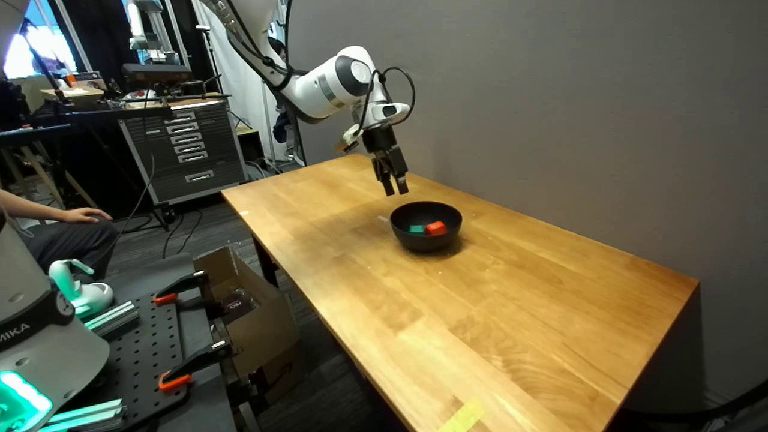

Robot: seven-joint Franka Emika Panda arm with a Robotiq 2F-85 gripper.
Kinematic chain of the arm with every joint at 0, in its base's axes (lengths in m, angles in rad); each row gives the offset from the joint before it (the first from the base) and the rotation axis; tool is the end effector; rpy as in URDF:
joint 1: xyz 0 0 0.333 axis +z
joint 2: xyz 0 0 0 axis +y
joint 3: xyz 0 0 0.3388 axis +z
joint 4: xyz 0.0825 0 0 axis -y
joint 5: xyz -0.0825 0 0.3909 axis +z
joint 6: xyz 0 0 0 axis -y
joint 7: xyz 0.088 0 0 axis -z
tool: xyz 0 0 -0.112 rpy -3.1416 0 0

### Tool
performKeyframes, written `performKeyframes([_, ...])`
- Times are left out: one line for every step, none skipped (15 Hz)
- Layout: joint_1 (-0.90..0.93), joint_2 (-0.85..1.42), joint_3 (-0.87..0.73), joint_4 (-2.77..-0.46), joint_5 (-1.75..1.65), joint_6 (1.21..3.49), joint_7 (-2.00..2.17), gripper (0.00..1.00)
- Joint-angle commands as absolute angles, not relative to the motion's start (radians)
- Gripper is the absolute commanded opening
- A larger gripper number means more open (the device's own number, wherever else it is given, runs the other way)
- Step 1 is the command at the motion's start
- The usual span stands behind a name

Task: Place the blocks in the bowl

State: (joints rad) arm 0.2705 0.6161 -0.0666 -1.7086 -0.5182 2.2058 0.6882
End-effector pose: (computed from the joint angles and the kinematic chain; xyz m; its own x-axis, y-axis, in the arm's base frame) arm 0.6711 0.1243 0.2379 0.9879 -0.1117 0.1073 -0.1470 -0.8943 0.4227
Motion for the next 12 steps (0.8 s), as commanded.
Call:
performKeyframes([0.235,0.416,0.009,-1.928,-0.395,2.231,0.522,1.0])
performKeyframes([0.228,0.37,0.027,-1.974,-0.351,2.223,0.473,1.0])
performKeyframes([0.218,0.32,0.044,-2.024,-0.302,2.22,0.422,1.0])
performKeyframes([0.209,0.268,0.062,-2.074,-0.25,2.211,0.367,1.0])
performKeyframes([0.203,0.22,0.073,-2.12,-0.208,2.2,0.331,1.0])
performKeyframes([0.191,0.169,0.087,-2.165,-0.158,2.193,0.284,1.0])
performKeyframes([0.175,0.117,0.098,-2.212,-0.095,2.184,0.234,1.0])
performKeyframes([0.161,0.065,0.107,-2.254,-0.022,2.158,0.183,1.0])
performKeyframes([0.196,0.204,0.087,-2.13,-0.117,2.173,0.281,1.0])
performKeyframes([0.183,0.157,0.096,-2.172,-0.075,2.162,0.244,1.0])
performKeyframes([0.175,0.122,0.1,-2.203,-0.058,2.16,0.226,1.0])
performKeyframes([0.17,0.099,0.101,-2.224,-0.053,2.159,0.217,1.0])
